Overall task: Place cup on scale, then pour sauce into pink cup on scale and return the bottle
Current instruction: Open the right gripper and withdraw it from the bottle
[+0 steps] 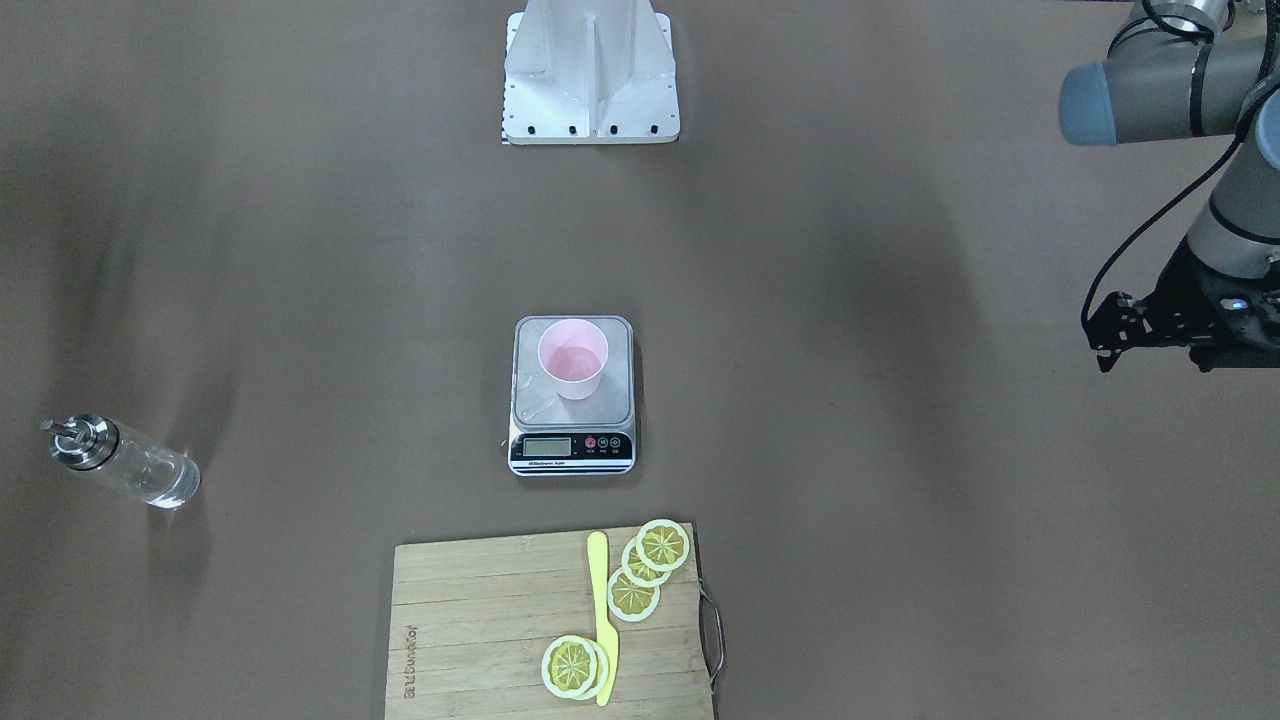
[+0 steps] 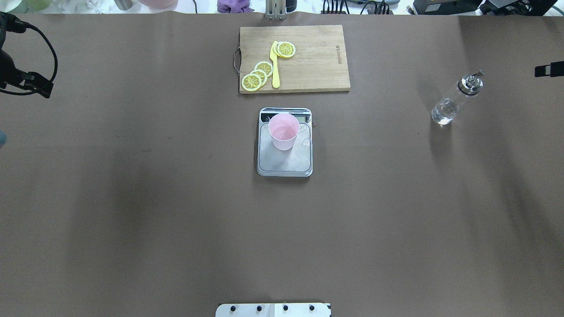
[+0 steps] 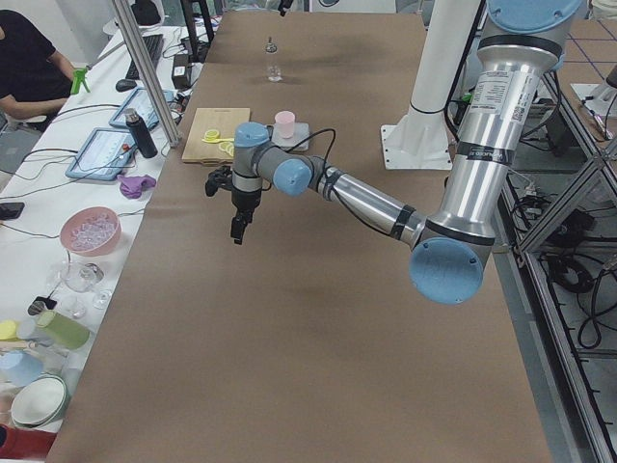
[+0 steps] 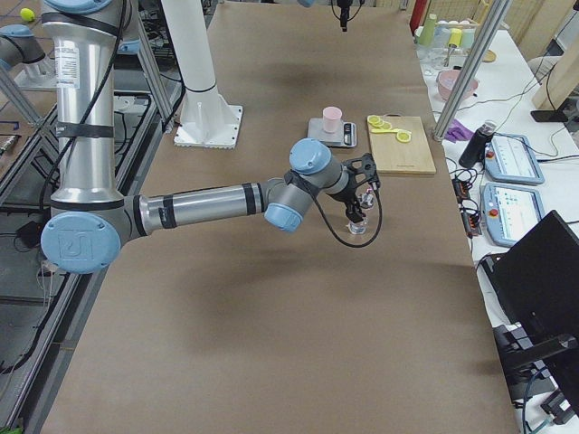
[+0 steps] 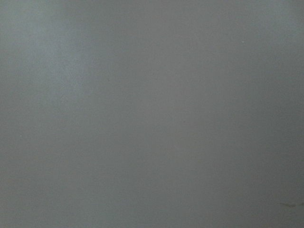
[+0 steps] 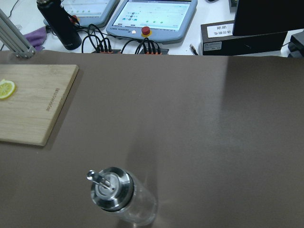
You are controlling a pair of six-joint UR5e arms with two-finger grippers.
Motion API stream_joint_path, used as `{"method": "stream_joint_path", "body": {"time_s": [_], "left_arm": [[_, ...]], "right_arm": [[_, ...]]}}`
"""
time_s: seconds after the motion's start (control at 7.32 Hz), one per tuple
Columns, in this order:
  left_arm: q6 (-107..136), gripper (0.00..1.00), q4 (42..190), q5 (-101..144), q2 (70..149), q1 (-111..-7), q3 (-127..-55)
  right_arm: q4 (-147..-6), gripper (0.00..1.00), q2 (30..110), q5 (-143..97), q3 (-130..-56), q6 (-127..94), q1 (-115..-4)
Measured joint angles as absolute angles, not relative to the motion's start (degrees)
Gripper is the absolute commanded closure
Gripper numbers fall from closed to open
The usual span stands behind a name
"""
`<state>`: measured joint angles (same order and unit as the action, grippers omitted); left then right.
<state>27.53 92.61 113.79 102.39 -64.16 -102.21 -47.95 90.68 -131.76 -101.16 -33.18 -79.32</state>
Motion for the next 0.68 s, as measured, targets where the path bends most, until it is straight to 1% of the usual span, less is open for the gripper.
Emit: {"method": "stream_joint_path", "body": {"time_s": [0.14,0.27,0.41,0.68], "left_arm": [[27.55,0.02,92.58,113.97,102.39,-64.19,-102.48],[27.51,0.02,92.54,114.18,102.37,-64.32,-102.78],[27.44,0.02,92.55,114.35,101.80,-64.50,-103.07],[26.21,0.02,92.22,115.53,100.03,-65.80,-103.51]], "right_arm": [[-56.06,0.00,90.36,-133.78,-101.25,-24.71,-82.38],[-63.43,0.00,90.16,-132.80,-101.39,-19.86,-83.52],[-71.65,0.00,88.36,-129.92,-101.43,-16.82,-83.43],[-95.67,0.00,79.34,-125.62,-101.47,-12.55,-82.64]]}}
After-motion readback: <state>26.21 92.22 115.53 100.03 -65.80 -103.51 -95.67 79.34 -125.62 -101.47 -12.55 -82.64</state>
